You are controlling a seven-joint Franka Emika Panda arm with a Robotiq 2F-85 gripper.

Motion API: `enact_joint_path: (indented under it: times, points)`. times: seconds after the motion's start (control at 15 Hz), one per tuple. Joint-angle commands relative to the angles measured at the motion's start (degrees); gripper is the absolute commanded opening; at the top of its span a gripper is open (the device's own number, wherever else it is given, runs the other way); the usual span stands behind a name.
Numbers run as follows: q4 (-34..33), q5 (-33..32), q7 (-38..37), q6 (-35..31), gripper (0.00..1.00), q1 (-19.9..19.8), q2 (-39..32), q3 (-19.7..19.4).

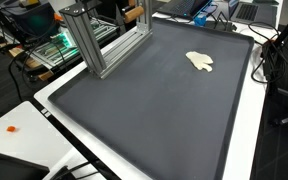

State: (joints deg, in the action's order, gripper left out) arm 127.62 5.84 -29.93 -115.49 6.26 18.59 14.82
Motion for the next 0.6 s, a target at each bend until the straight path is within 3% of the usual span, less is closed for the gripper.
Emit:
enact_joint_path:
  times: [0.0,0.53]
  points:
    - [-5.03,-0.97,-4.52,-3.91,1.0,-0.44,-8.66,0.68]
    - [-11.85,-3.7,-10.39,-8.53,1.0,1.29,-20.9,-1.89]
